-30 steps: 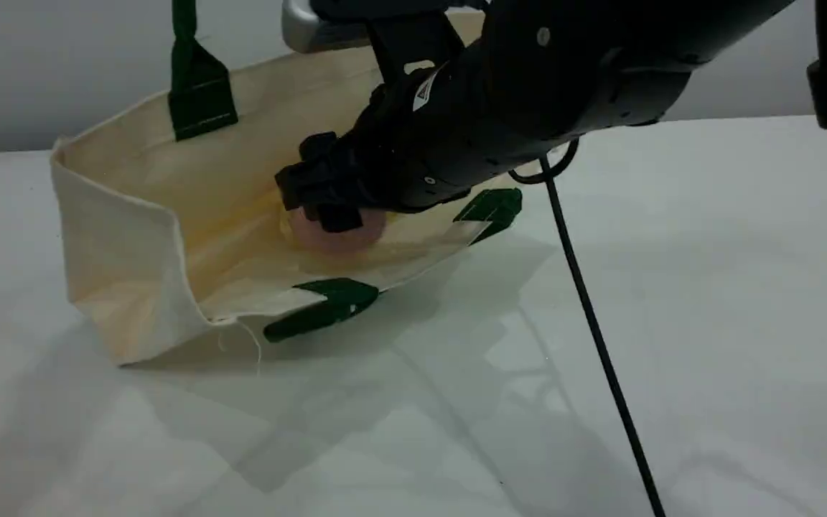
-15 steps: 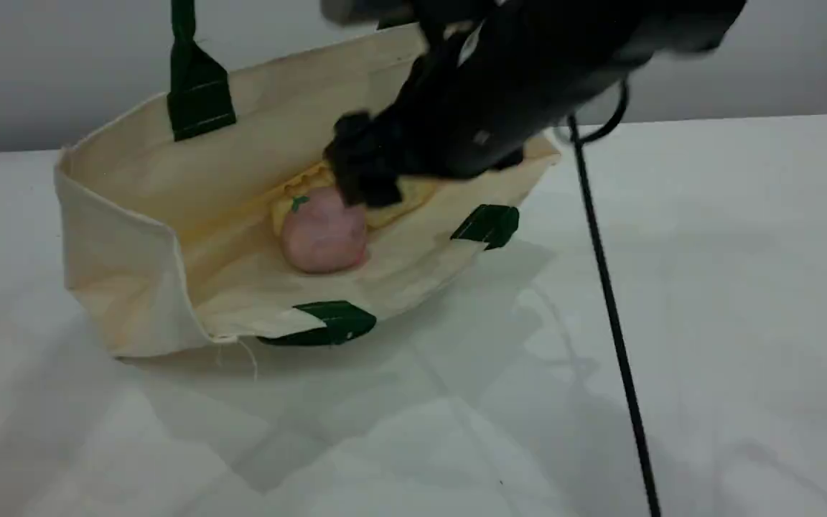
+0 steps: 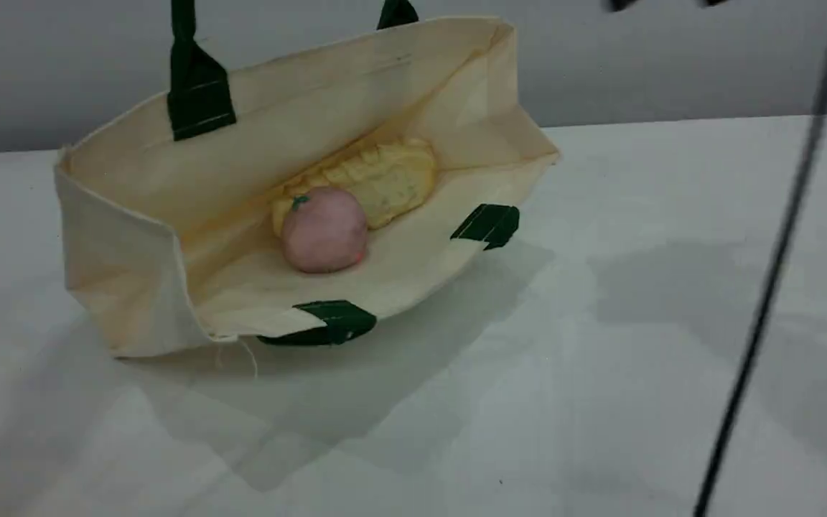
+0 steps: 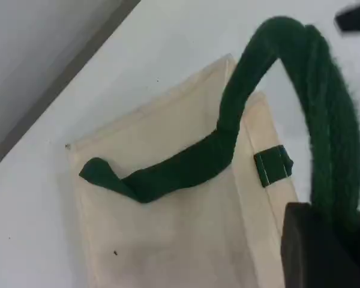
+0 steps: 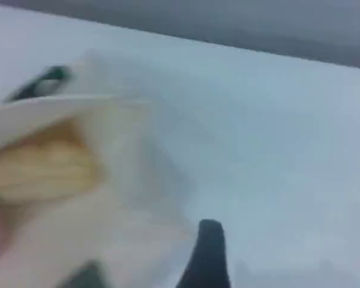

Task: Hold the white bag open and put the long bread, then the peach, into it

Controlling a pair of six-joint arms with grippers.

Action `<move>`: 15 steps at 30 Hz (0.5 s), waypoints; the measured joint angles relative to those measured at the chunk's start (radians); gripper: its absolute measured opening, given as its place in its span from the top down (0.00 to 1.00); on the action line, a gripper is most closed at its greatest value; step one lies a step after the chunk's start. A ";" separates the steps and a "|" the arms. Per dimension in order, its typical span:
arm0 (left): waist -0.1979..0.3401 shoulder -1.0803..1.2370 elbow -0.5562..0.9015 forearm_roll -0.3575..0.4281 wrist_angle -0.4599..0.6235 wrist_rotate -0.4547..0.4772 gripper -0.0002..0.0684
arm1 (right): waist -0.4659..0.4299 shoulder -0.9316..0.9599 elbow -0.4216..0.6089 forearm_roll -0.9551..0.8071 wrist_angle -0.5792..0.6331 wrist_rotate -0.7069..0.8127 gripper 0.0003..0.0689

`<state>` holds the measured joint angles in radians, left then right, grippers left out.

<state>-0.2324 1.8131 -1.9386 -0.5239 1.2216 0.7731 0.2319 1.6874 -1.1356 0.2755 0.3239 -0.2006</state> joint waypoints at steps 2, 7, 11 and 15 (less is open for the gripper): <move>0.000 0.000 0.000 0.000 0.000 -0.002 0.87 | -0.053 -0.008 -0.005 -0.019 0.044 0.000 0.14; 0.000 0.000 0.000 -0.003 0.000 -0.020 0.87 | -0.116 -0.014 -0.054 -0.089 0.154 0.018 0.14; 0.000 0.000 0.000 -0.010 0.000 -0.034 0.87 | -0.115 -0.014 -0.100 -0.135 0.207 0.064 0.14; 0.000 0.000 0.000 -0.050 0.000 -0.053 0.84 | -0.115 -0.014 -0.119 -0.156 0.215 0.071 0.14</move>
<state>-0.2324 1.8131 -1.9386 -0.5742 1.2216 0.7205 0.1166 1.6735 -1.2546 0.1196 0.5393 -0.1300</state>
